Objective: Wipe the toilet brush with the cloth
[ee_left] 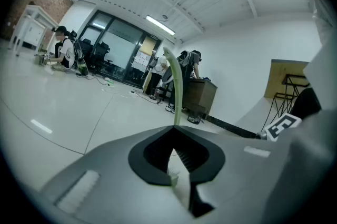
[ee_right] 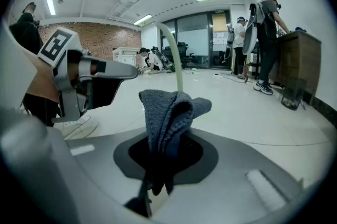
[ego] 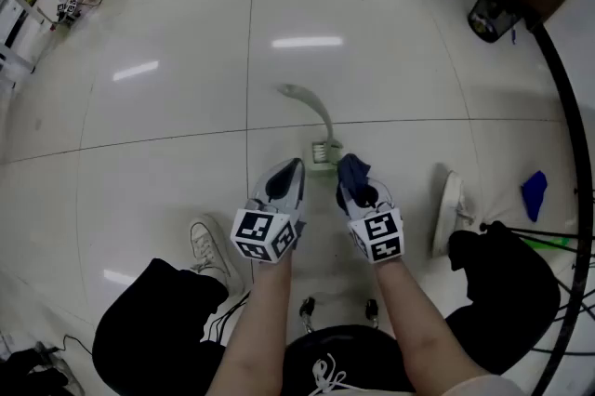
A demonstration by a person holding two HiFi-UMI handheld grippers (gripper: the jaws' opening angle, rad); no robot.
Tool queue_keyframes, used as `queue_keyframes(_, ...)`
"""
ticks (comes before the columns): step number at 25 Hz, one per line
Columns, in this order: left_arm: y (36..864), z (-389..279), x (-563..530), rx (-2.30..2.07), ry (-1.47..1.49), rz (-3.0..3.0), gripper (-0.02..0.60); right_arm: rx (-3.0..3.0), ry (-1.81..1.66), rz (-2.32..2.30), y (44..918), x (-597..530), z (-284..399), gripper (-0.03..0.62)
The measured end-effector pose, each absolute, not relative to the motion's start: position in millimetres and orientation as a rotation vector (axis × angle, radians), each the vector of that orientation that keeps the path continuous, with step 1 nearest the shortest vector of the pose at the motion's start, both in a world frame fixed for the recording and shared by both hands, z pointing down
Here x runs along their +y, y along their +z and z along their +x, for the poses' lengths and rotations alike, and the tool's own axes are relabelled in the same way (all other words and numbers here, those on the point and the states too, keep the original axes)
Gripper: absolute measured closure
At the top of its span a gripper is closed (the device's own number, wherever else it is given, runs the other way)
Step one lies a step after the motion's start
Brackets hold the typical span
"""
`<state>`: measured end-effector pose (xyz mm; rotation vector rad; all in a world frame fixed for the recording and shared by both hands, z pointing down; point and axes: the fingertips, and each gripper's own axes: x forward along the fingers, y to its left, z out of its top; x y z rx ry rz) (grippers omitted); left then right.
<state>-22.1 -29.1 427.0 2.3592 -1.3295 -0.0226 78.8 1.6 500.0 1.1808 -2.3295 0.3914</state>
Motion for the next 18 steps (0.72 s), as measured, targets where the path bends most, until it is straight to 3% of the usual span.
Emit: queue_keyframes(18, 554, -5, -87, -1.055, 0.291, 2.364, 0.575, -2.437, 0.69, 0.797, 618, -30, -17, 0.531)
